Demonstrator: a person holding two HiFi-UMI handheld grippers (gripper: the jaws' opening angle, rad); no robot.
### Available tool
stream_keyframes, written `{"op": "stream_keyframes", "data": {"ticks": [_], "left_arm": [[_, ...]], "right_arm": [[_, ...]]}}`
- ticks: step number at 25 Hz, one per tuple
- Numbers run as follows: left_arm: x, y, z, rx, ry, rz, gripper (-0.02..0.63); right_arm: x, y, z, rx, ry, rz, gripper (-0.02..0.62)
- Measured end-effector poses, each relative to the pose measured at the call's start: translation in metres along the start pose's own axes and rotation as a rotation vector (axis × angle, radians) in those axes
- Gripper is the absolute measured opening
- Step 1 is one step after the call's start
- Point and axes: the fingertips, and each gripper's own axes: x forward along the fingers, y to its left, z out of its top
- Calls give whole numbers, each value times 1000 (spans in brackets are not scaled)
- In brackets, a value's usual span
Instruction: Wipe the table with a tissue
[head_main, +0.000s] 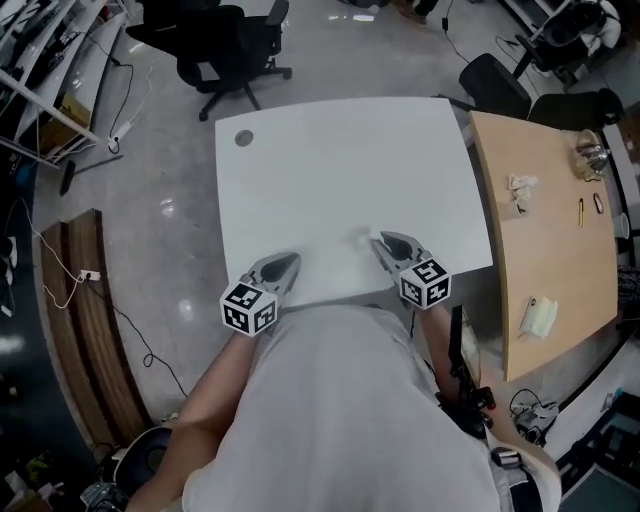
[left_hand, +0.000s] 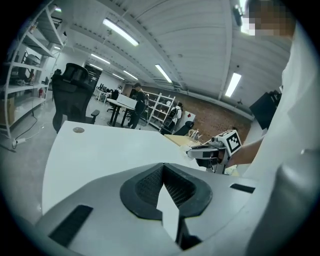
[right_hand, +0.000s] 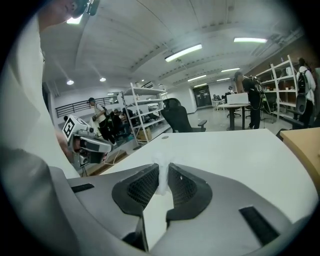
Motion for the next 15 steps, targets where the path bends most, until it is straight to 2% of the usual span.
{"op": "stream_keyframes", "data": {"ticks": [5, 10, 15], "left_arm": [[12, -6, -6, 28, 24, -6, 6], [20, -8, -7, 44, 31, -26, 6], [18, -10, -6, 50, 46, -54, 6]], "right_arm": [[-9, -8, -7, -130, 29, -96, 61], [-22, -12, -12, -119, 6, -163, 61], [-26, 0, -16, -107, 6, -182, 61]]}}
